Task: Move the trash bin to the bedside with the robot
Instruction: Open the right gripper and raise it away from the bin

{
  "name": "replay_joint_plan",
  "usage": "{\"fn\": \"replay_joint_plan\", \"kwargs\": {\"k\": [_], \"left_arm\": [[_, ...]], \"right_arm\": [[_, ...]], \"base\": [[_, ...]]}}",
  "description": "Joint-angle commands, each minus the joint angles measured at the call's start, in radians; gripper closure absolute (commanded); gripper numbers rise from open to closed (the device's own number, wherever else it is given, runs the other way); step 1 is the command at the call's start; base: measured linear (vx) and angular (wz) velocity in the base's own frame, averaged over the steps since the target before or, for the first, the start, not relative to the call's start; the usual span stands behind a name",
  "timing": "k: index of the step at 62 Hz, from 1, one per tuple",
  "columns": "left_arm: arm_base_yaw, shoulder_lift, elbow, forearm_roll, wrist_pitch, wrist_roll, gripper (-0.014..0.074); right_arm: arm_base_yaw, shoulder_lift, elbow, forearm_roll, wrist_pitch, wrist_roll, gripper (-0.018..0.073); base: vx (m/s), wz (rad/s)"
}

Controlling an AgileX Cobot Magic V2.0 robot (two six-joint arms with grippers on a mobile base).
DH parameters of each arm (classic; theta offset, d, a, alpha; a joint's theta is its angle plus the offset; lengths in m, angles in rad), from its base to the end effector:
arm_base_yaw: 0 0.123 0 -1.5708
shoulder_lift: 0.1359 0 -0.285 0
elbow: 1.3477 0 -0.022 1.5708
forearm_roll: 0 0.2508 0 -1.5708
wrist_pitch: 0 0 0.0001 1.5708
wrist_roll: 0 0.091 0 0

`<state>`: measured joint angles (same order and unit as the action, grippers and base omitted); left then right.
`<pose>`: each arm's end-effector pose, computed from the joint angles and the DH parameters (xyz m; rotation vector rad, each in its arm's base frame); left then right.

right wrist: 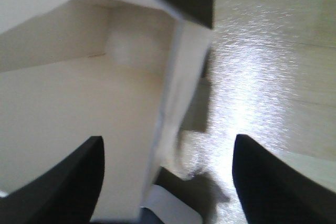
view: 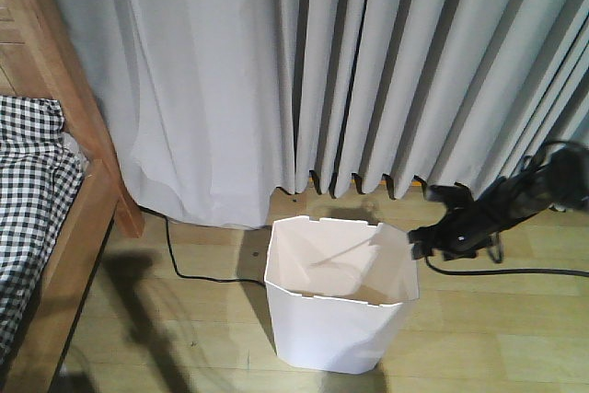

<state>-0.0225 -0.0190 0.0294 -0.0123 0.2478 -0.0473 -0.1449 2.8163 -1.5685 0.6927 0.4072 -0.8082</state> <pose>0.0550 -0.0015 0.1818 -0.0298 1.7419 -0.0626 0.4070 -0.0361 -0.1322 -0.0355 2.9934 0.3602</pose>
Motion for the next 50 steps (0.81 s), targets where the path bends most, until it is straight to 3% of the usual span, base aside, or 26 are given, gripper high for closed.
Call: {"fn": "replay_joint_plan", "kwargs": {"k": [1,23,50], "left_arm": [[-0.006,-0.01,0.029,-0.004,-0.074,-0.009,0.0602],[-0.006,-0.01,0.029,-0.004,-0.074,-0.009,0.0602],[-0.006,-0.01,0.029,-0.004,-0.074,-0.009,0.0602]], "right_arm": [[-0.038,-0.162,0.102,-0.007,-0.076,-0.001,0.0067],[-0.098,-0.698,0.472,-0.01,-0.223,-0.082,0.0067],[-0.098,-1.459,0.604,0.0,-0.161,-0.081,0.0067]], "base": [[0.0,0.0],[0.0,0.0],[0.0,0.0]]}}
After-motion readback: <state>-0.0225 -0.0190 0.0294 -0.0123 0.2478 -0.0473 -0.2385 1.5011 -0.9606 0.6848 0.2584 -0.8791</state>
